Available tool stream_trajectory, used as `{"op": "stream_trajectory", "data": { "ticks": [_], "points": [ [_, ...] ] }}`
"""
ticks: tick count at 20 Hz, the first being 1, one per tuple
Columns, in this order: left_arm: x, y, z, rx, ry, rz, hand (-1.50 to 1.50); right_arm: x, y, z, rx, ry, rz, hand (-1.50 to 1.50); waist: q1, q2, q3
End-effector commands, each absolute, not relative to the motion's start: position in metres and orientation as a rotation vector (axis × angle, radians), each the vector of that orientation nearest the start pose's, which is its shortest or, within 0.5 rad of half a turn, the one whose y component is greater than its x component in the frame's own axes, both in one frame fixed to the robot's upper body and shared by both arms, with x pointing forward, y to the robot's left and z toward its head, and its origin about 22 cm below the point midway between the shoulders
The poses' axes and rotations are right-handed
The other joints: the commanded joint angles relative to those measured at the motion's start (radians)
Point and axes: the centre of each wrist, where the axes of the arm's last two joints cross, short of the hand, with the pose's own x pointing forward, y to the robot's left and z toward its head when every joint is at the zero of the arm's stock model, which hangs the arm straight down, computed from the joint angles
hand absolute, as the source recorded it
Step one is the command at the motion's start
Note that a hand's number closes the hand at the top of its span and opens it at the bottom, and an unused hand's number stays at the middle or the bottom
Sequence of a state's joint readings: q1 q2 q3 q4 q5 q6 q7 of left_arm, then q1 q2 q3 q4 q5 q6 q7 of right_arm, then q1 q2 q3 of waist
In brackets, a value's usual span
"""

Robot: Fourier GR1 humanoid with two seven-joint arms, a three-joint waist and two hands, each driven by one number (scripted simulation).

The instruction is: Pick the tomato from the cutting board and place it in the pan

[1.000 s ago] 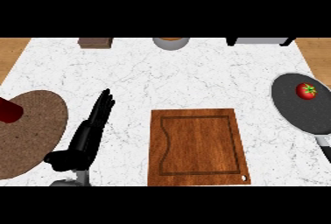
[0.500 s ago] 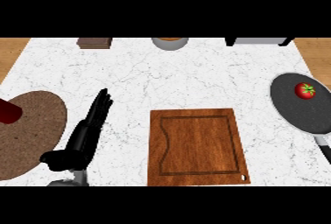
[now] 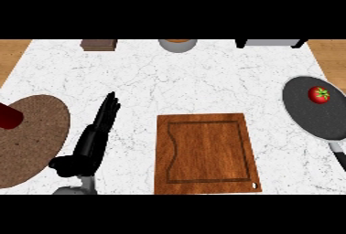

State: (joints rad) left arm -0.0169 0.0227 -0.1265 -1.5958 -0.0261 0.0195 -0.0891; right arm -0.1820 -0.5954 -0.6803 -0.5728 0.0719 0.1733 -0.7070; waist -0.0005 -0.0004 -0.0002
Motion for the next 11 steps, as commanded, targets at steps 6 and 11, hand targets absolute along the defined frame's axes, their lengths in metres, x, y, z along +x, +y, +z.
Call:
{"op": "stream_trajectory", "data": {
  "ticks": [6, 11],
  "points": [
    [0.229, 0.198, -0.003, -0.076, -1.693, -0.123, 0.00, 0.169, -0.525, -0.034, -0.731, -1.560, -0.086, -1.50, 0.002, 0.000, 0.000],
    [0.262, 0.207, 0.014, -0.084, -1.681, -0.138, 0.00, 0.181, -0.529, -0.021, -0.838, -1.571, -0.035, -1.50, 0.001, 0.001, 0.000]
  ]
}}
